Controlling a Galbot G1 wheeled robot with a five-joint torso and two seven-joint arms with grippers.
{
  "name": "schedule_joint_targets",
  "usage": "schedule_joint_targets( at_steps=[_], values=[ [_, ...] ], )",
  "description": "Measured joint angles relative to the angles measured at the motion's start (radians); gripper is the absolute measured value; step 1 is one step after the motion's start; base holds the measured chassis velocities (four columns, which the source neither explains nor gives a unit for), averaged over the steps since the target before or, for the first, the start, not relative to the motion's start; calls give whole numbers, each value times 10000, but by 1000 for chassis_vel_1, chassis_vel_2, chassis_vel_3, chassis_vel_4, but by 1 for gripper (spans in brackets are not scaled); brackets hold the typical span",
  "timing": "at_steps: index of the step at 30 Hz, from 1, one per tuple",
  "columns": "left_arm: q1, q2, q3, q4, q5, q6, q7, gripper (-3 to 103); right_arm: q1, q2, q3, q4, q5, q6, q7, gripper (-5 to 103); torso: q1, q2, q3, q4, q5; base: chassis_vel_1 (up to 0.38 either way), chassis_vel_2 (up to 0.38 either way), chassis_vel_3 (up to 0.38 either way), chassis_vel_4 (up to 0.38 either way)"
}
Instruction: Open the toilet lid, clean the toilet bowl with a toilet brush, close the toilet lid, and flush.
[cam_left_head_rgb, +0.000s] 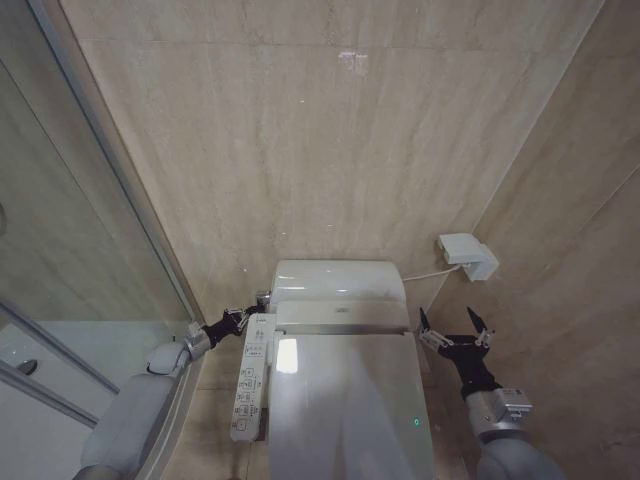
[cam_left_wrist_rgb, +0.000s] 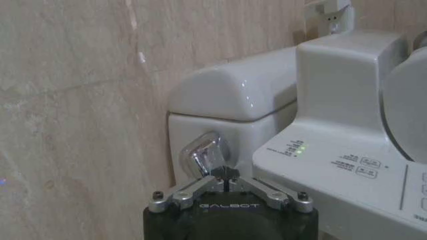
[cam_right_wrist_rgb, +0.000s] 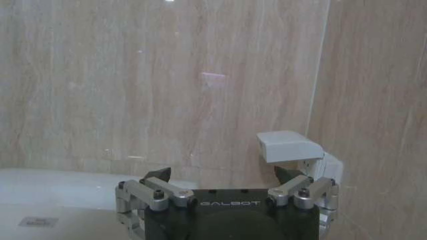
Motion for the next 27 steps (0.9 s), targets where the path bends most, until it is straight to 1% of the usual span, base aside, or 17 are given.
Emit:
schedule_joint_targets(
  at_steps=[10,14,18,20,21,22,24,25,27],
  values=[
    [92,-3,-45,-92,-6,11,-20,0,0,1,0,0,0,0,0,100,0,0,0,2,1,0,0,0,0],
    [331,-82,-180,-120,2,24,-181,0,0,0,0,0,0,0,0,100,-1,0,0,-2,1,0,0,0,0],
    [817,-208,-449,-223,-75,178,-392,0,0,0,0,0,0,0,0,100,-2,0,0,2,0,0,0,0,0],
    [1207,-256,-625,-345,-135,295,-619,0,0,0,0,0,-1,0,0,100,-2,0,0,1,-1,0,0,0,0],
    [1207,-256,-625,-345,-135,295,-619,0,0,0,0,0,-1,0,0,100,-2,0,0,1,-1,0,0,0,0],
    [1356,-262,-727,-429,-151,317,-788,0,0,0,0,0,0,0,0,100,-2,0,0,2,-1,0,0,0,0],
    [1676,-261,-945,-789,-267,472,-1316,0,0,0,0,0,0,0,0,100,-2,0,0,3,-1,0,0,0,0],
    [1676,-261,-945,-789,-267,472,-1316,0,0,0,0,0,0,0,0,100,-2,0,0,3,-1,0,0,0,0],
    [2154,-183,-1262,-1557,-465,932,-2252,0,0,0,0,0,0,0,0,100,-2,0,-1,-1,0,0,0,0,0]
  ],
)
